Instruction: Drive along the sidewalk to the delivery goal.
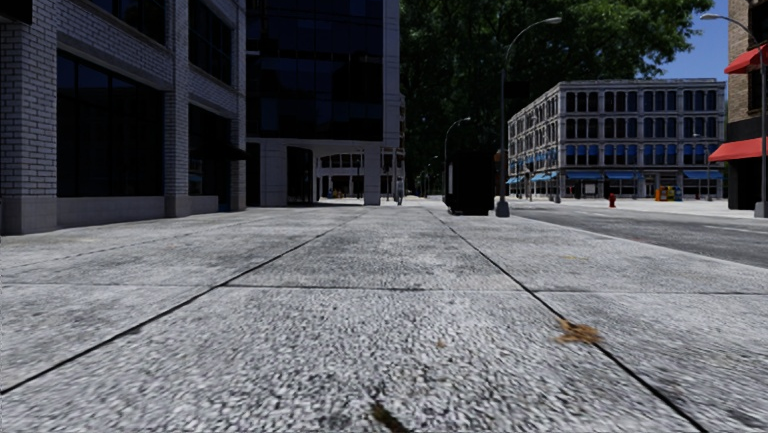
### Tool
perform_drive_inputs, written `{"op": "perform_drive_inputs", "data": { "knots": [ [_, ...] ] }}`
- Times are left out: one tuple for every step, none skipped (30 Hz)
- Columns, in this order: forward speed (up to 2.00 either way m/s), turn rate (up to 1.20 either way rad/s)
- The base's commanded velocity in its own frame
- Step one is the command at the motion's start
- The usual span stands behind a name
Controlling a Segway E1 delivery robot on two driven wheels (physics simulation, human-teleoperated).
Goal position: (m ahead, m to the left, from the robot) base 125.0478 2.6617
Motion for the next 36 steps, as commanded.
{"op": "perform_drive_inputs", "data": {
  "knots": [
    [2.00,0.00],
    [2.00,0.00],
    [2.00,0.00],
    [2.00,0.00],
    [2.00,0.00],
    [2.00,0.00],
    [2.00,0.00],
    [2.00,0.00],
    [2.00,0.00],
    [2.00,0.00],
    [2.00,0.00],
    [2.00,0.00],
    [2.00,0.00],
    [2.00,0.00],
    [2.00,0.00],
    [2.00,0.00],
    [2.00,0.00],
    [2.00,0.00],
    [2.00,0.00],
    [2.00,0.00],
    [2.00,0.00],
    [2.00,0.00],
    [2.00,0.00],
    [2.00,0.00],
    [2.00,0.00],
    [2.00,0.00],
    [2.00,0.00],
    [2.00,0.00],
    [2.00,0.00],
    [2.00,0.00],
    [2.00,0.00],
    [2.00,0.00],
    [2.00,0.00],
    [2.00,0.00],
    [2.00,0.00],
    [2.00,0.00]
  ]
}}
